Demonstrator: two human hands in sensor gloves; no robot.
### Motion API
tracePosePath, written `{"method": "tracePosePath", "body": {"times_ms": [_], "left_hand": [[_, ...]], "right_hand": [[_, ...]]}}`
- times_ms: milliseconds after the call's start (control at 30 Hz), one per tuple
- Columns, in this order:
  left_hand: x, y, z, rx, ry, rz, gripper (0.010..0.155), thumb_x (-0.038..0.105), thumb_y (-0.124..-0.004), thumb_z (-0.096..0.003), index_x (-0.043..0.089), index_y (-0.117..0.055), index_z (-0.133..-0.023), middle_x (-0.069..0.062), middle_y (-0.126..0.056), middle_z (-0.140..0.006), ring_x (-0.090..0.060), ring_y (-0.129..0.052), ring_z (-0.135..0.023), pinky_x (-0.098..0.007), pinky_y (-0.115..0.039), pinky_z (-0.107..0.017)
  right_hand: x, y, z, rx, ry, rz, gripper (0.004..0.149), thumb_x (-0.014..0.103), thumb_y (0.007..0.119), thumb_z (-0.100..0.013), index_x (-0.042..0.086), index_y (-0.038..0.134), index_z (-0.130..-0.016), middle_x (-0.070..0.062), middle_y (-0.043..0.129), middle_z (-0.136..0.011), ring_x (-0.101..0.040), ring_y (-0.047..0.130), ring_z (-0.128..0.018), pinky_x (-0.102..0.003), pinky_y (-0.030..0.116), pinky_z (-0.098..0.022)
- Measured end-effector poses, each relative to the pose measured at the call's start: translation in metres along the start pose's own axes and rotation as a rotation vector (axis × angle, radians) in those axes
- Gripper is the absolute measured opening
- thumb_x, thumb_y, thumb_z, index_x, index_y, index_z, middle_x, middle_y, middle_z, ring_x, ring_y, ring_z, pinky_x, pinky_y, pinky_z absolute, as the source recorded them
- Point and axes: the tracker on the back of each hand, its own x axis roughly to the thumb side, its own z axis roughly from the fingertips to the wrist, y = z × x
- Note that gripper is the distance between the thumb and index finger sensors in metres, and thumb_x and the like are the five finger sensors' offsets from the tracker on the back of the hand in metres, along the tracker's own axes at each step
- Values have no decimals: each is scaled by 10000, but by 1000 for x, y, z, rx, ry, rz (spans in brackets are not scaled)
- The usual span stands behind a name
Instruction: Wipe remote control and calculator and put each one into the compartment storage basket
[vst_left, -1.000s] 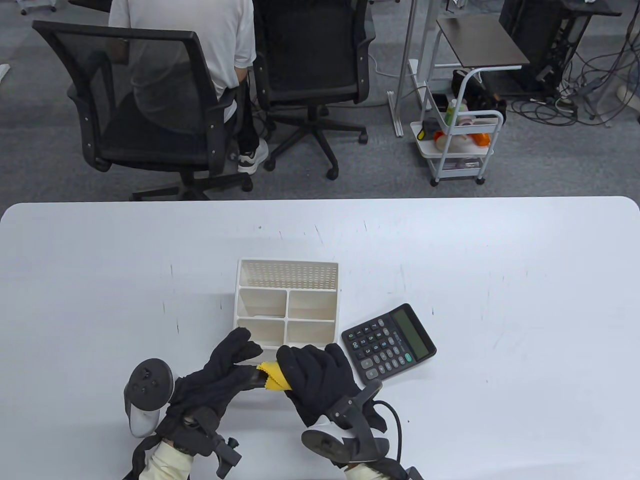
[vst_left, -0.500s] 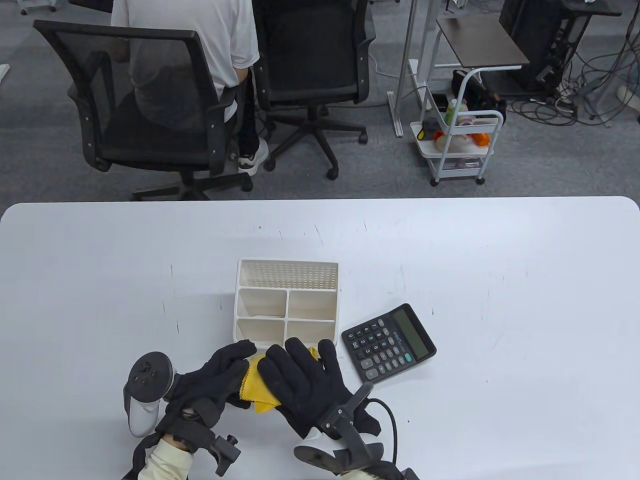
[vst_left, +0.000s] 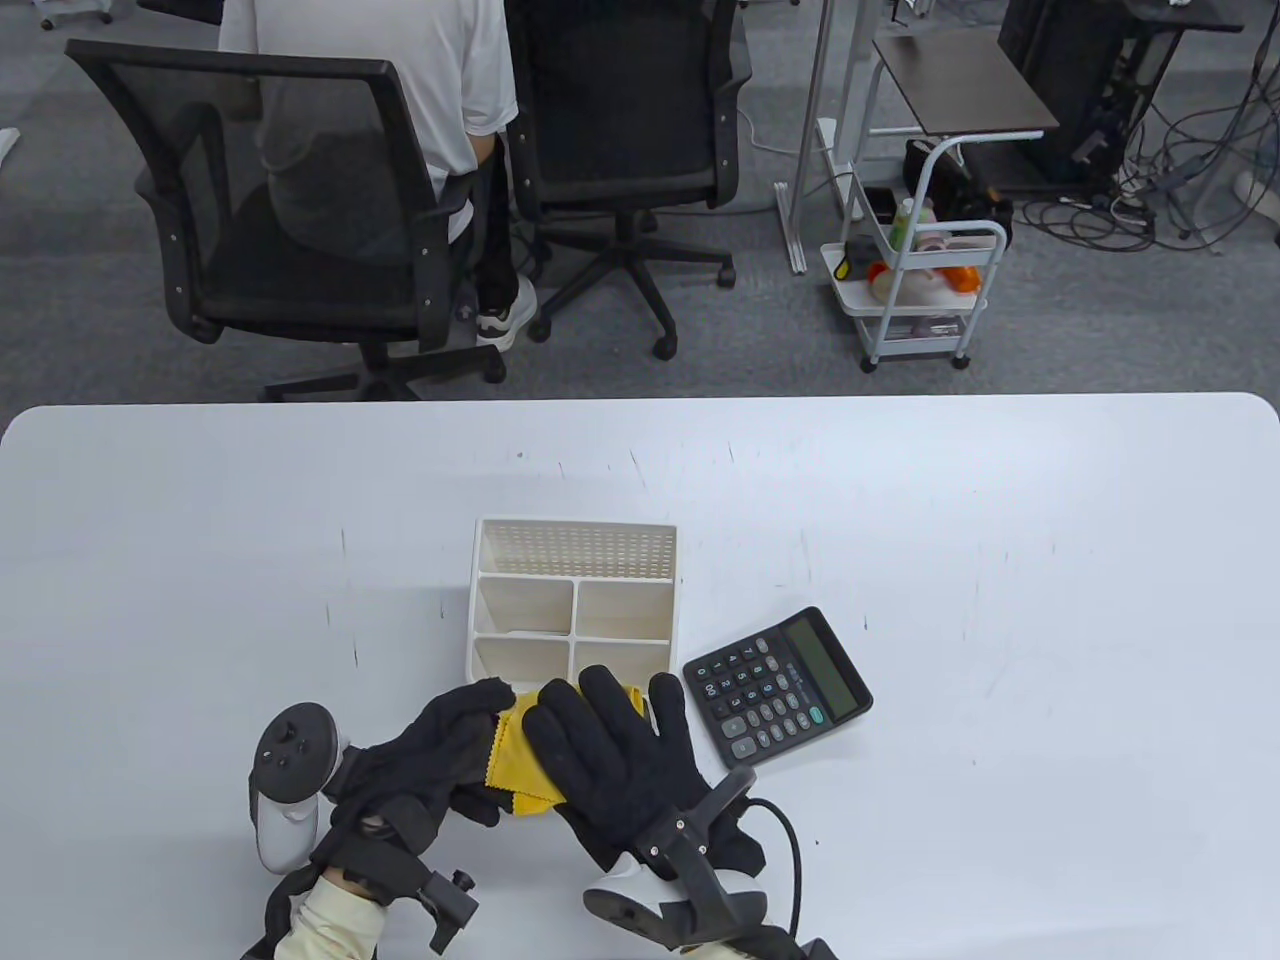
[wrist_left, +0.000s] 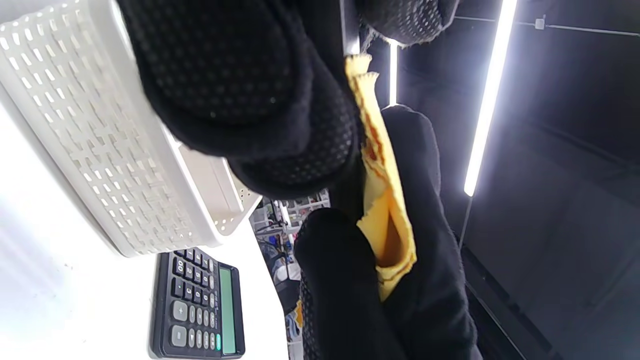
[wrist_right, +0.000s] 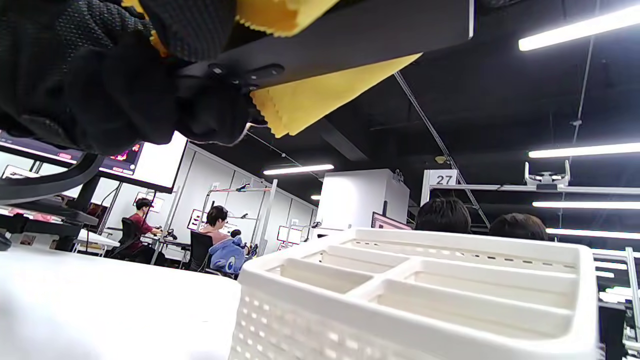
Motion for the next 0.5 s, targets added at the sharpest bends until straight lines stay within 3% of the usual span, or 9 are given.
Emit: {"method": "tracePosePath", "body": {"times_ms": [133,267,500], "left_hand": [[0,-4,-3,-55,-18,20,523,337,-695,-542,187,-612,-1036,-139,-827,-926,-176,-1065,-569,-322,-953,-400],[-1,-1,-2,-39,-25,20,519,322,-722,-528,176,-640,-1020,-146,-845,-913,-196,-1074,-577,-339,-958,-407],[11,6,4,64,-109,-128,485,282,-762,-505,234,-708,-985,-96,-871,-923,-246,-1079,-619,-384,-965,-433]], "right_hand": [[8,7,-1,32,-67,-23,609,349,685,-582,176,473,-1127,-140,534,-1192,-461,516,-1053,-783,372,-632],[9,8,-1,34,-86,19,605,337,683,-584,192,457,-1126,-124,512,-1198,-447,511,-1059,-778,376,-635],[-17,0,3,1,81,-29,591,348,673,-589,152,513,-1123,-154,616,-1155,-453,612,-1006,-765,416,-636]]}}
